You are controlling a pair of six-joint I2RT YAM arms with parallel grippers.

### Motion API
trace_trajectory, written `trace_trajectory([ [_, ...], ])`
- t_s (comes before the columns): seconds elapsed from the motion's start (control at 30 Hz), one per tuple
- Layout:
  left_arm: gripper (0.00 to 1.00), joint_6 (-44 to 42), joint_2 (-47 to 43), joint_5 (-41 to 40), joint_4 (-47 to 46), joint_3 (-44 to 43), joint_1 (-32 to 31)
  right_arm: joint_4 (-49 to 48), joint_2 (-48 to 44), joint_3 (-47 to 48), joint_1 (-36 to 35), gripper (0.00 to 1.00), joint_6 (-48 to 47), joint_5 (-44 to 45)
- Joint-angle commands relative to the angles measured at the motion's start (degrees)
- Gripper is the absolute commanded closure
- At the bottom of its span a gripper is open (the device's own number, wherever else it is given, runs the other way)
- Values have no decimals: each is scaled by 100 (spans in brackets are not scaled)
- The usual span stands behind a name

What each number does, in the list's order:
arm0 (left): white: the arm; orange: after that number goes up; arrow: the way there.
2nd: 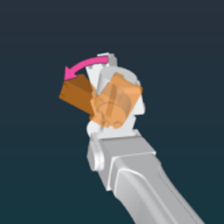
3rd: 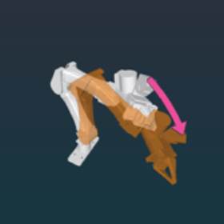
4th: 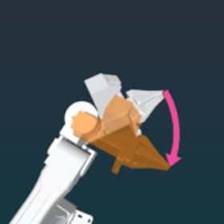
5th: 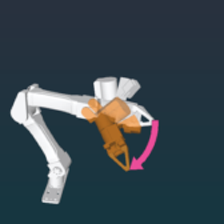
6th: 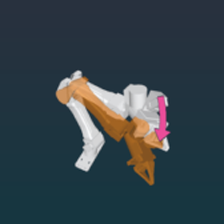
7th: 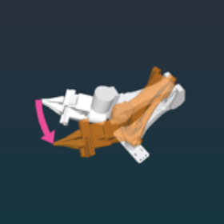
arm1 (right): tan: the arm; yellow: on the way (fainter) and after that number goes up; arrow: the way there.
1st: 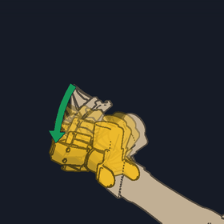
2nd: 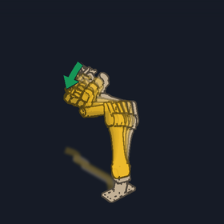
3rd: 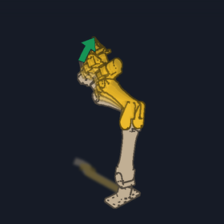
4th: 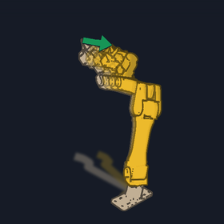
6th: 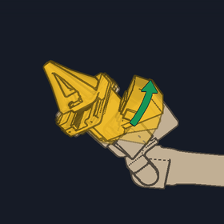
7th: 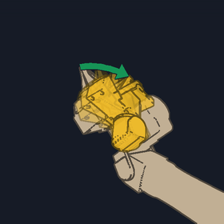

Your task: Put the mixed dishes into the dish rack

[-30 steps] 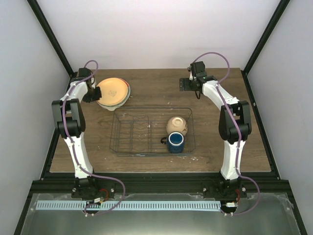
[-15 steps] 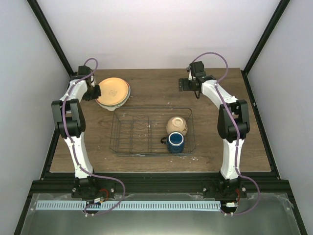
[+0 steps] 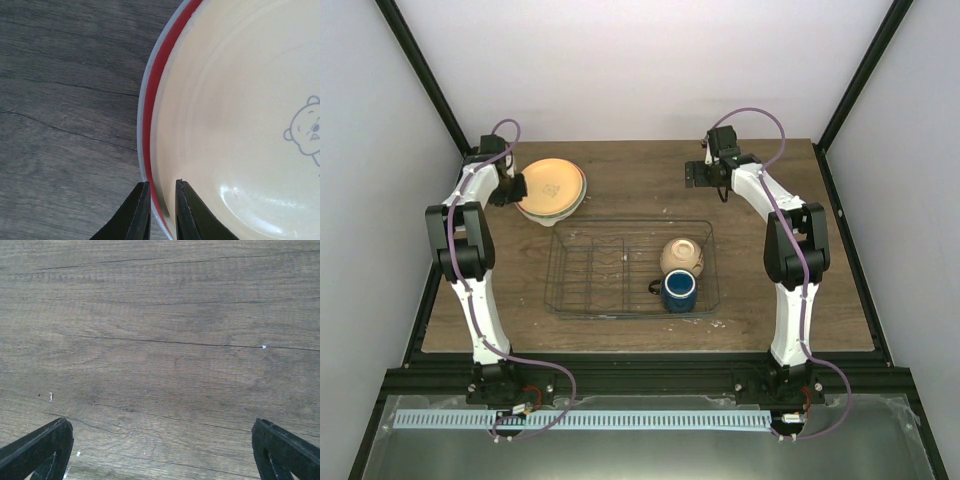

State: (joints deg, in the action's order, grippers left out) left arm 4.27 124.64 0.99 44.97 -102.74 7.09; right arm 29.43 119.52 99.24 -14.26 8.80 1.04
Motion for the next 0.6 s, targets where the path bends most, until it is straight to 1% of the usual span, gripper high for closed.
trace_trajectory([
  [0.0, 85, 33, 151, 189, -183, 34, -24, 68, 27, 245, 44, 1, -10, -42],
  [0.3, 88, 29, 325, 262, -208, -35, -22, 81, 23, 228, 42, 1, 32, -30],
  [0.37, 90, 23, 339, 255, -208, -23, -24, 83, 26, 227, 42, 1, 41, -27],
  [0.47, 100, 19, 341, 273, -221, -16, -26, 86, 29, 219, 43, 2, 63, -34],
  [0.57, 100, 13, 320, 338, -217, -25, -28, 82, 28, 218, 39, 2, 74, -40],
])
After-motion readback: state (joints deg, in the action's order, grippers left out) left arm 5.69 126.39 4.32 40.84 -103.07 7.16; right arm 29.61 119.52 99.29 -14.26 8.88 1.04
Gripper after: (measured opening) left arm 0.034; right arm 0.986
